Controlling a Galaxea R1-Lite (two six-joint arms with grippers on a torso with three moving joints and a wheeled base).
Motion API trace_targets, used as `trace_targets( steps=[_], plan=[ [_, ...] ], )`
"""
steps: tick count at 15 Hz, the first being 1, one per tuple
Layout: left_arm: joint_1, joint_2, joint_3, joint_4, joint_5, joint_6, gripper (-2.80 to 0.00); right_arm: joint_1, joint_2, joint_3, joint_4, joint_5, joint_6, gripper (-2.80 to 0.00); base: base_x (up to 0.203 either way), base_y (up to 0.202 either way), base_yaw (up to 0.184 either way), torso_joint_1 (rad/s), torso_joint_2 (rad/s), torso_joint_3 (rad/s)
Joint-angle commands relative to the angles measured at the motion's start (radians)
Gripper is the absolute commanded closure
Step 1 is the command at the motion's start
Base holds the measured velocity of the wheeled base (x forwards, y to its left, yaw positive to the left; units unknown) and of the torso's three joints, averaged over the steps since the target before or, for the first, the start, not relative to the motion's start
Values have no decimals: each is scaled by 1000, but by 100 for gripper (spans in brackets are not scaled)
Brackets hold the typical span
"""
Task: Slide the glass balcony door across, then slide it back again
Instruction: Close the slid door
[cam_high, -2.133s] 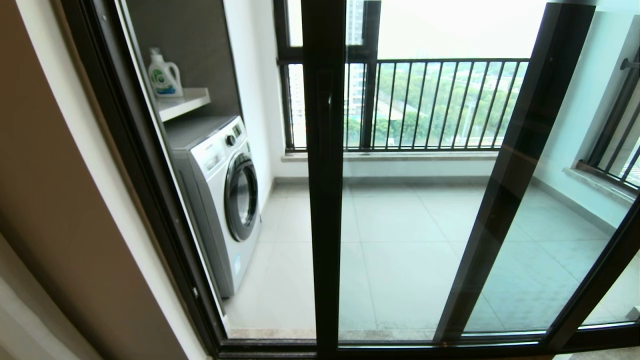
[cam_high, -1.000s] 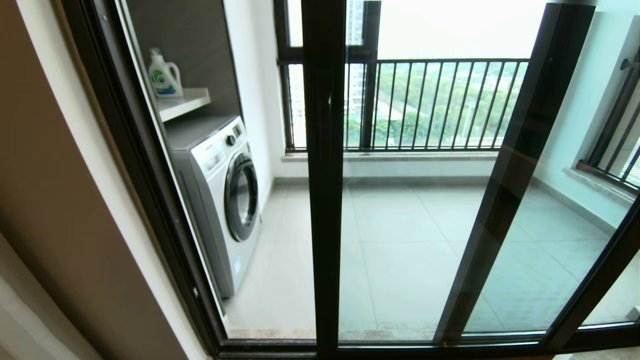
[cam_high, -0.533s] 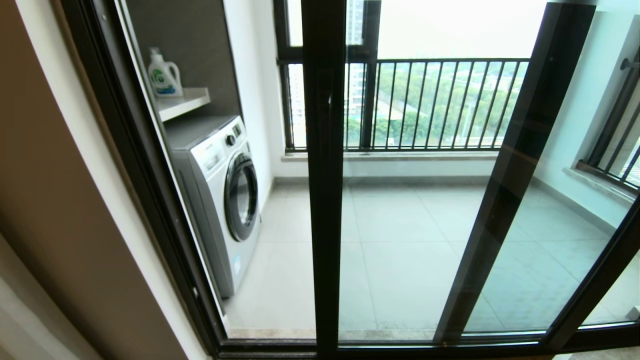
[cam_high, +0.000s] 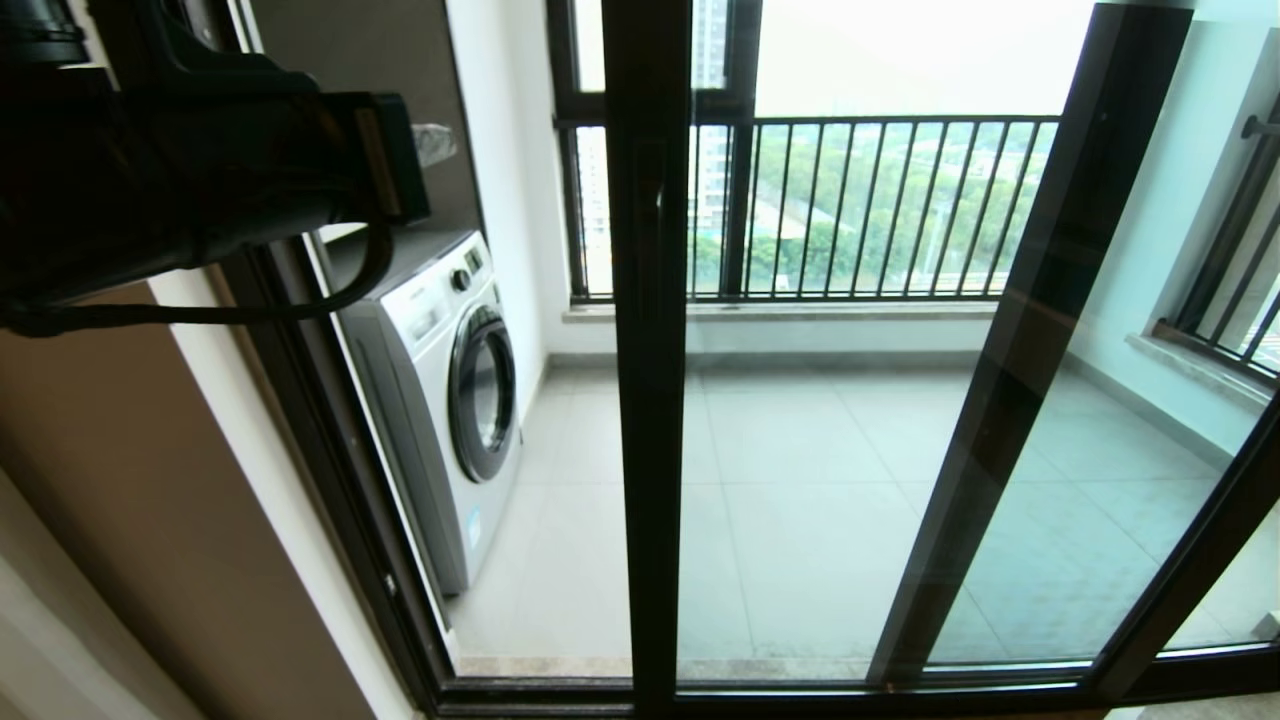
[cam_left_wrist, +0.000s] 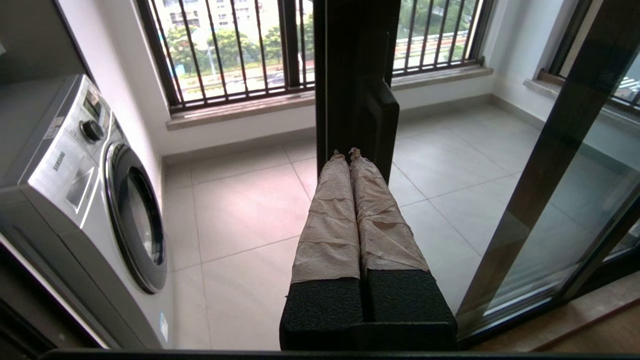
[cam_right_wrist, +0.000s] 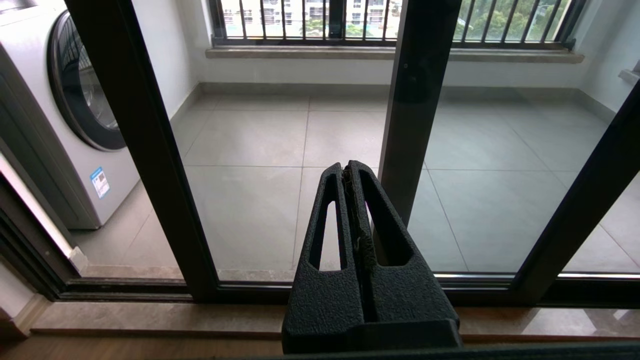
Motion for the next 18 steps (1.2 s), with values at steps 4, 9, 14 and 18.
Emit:
trace_targets(
  steps=[4, 9, 14, 18],
  plan=[
    [-210, 334, -176, -177, 232, 2, 0, 1, 2, 12, -1, 1, -1, 0, 0, 0, 0, 0, 0, 0],
    [-320, 529, -321, -290, 350, 5, 0, 0, 2, 12, -1, 1, -1, 0, 0, 0, 0, 0, 0, 0],
    [-331, 654, -462, -300, 444, 84, 0, 0, 2, 12, 0, 1, -1, 0, 0, 0, 0, 0, 0, 0],
    [-280, 718, -471, -301, 443, 89, 0, 0, 2, 12, -1, 1, -1, 0, 0, 0, 0, 0, 0, 0]
  ],
)
